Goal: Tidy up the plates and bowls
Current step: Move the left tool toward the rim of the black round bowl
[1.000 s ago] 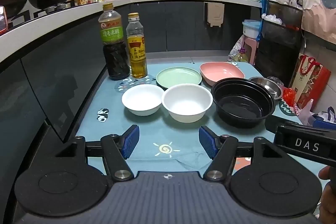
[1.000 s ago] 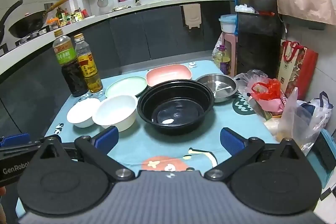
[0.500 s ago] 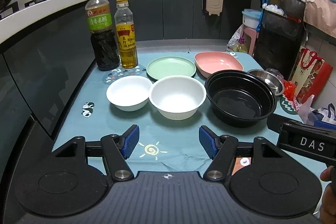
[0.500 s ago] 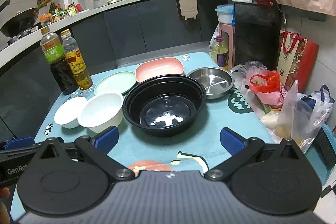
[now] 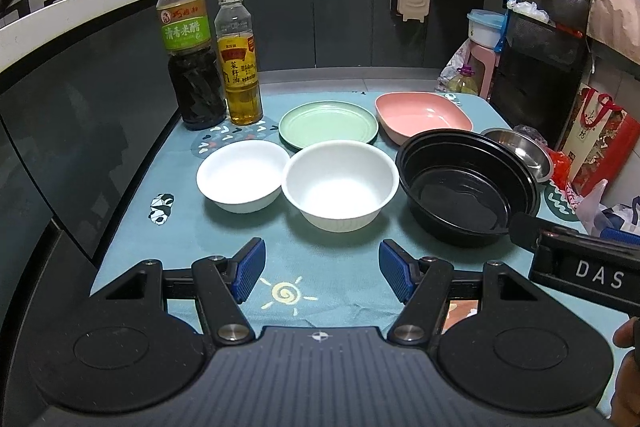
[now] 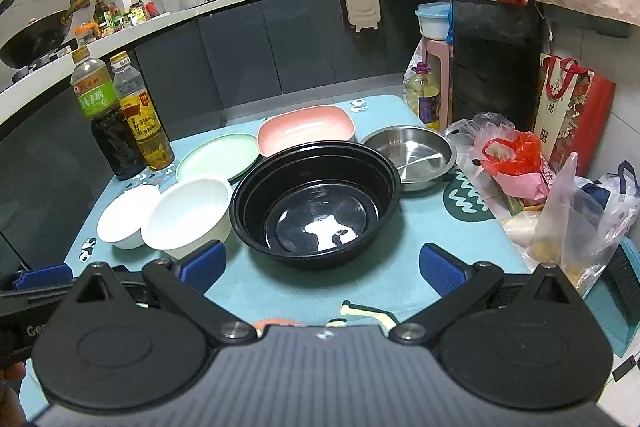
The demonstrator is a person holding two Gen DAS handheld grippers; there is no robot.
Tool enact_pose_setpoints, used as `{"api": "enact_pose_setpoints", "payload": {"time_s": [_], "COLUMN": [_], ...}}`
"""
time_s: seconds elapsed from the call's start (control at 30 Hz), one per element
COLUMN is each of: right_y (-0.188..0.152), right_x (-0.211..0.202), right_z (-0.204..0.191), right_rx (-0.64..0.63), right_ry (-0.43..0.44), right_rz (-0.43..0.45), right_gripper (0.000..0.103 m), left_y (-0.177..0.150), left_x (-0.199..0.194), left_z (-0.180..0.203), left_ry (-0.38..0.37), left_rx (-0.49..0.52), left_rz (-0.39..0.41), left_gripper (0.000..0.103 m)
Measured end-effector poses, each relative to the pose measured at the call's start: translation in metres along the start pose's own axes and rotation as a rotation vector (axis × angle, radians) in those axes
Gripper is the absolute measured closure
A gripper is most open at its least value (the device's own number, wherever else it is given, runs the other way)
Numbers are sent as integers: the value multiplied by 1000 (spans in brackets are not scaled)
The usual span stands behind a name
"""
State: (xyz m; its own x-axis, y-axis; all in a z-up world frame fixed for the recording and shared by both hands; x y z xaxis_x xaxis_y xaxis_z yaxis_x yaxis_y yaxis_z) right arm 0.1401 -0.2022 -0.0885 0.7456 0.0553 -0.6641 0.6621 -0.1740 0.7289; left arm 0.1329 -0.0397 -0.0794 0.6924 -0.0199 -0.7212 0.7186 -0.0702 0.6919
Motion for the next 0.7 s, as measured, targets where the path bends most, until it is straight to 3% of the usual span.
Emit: {"api": "enact_pose_setpoints", "payload": {"time_s": [0.7], "right_y": [-9], "right_x": [-17], "right_z": [-5], "right_rx": [-8], "right_ry": [-5], "right_rz": [20], "right_gripper": [55], "left_y": [-13], "left_x": [-12], "left_z": [-7], "left_ry": [-19], "left_rx": [-32], "left_rz": [10], "left_gripper": [43]}}
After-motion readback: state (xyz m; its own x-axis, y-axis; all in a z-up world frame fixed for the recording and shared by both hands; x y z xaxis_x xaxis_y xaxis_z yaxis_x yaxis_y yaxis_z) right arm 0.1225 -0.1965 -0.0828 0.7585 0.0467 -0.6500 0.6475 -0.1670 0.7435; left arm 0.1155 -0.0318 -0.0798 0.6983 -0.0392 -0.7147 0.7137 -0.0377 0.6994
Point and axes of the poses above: each gripper's, at about its wrist camera, not at the fingertips, and x roughly the way its jaws point, z to its right, y to its top, the point moved 10 cm from there along x, roughly the way its jaws point, and after that the axes turned 6 degrees about -z, right-handed, at the moved point
